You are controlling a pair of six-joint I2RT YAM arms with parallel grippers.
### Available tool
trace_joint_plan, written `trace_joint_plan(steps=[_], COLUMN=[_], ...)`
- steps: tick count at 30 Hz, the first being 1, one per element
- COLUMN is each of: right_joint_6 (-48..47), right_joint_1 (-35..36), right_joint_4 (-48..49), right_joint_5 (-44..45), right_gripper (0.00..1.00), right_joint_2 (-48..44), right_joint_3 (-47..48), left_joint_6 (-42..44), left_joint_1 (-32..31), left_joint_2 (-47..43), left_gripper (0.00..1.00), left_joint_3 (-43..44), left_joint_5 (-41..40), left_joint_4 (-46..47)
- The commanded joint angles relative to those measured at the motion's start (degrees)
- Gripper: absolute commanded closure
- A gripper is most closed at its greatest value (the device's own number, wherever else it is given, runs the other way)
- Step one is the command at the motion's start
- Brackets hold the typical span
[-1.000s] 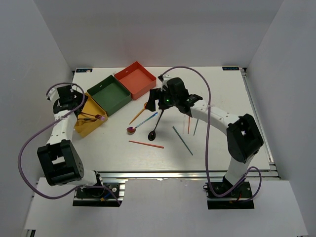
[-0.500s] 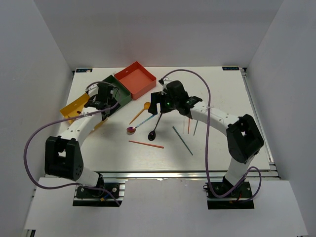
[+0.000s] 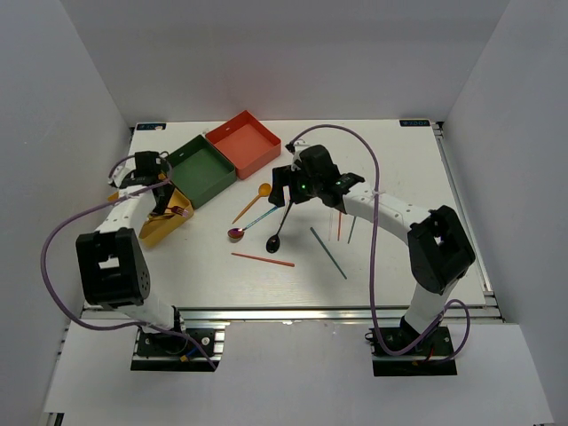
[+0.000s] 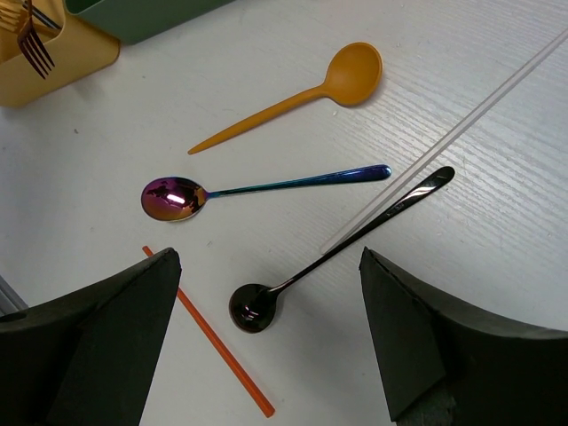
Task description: Sort the eating utensils into containers
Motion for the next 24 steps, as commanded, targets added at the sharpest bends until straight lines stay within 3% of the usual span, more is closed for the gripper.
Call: trace_joint_plan(steps=[1,14,17,22,24], right_joint_6=[-1.4,-2.2,-2.2,-2.3,-2.4], right_joint_1=[-0.3,-1.0,-1.0,-1.3,-1.3], right_joint_4=[0.3,0.4,0.4,0.3,0.3], right_joint_5=[0.5,1.0,1.0,1.5,1.5], right_gripper=[0.13,0.13,0.13,0.13,0.13], right_joint_2=[-2.6,-3.0,-3.0,-2.9,-3.0], right_joint_3=[-0.6,-1.2,-1.2,-1.3,-1.3], left_joint_6=[-2.9,-2.4,-2.2,-2.6,-2.7], left_joint_1=[0.6,3.6,3.8,3.9,4.0], left_joint_2=[1.4,9.2,11.2,13.4,13.4], left_gripper=[0.48,0.48,0.57,0.58,0.7], left_joint_3=[3.0,2.1,2.1,2.2,2.3], left_joint_5=[1.2,2.3,4.5,6.2,6.4], left_joint_4=[-1.9,0.9,2.7,4.5,4.5])
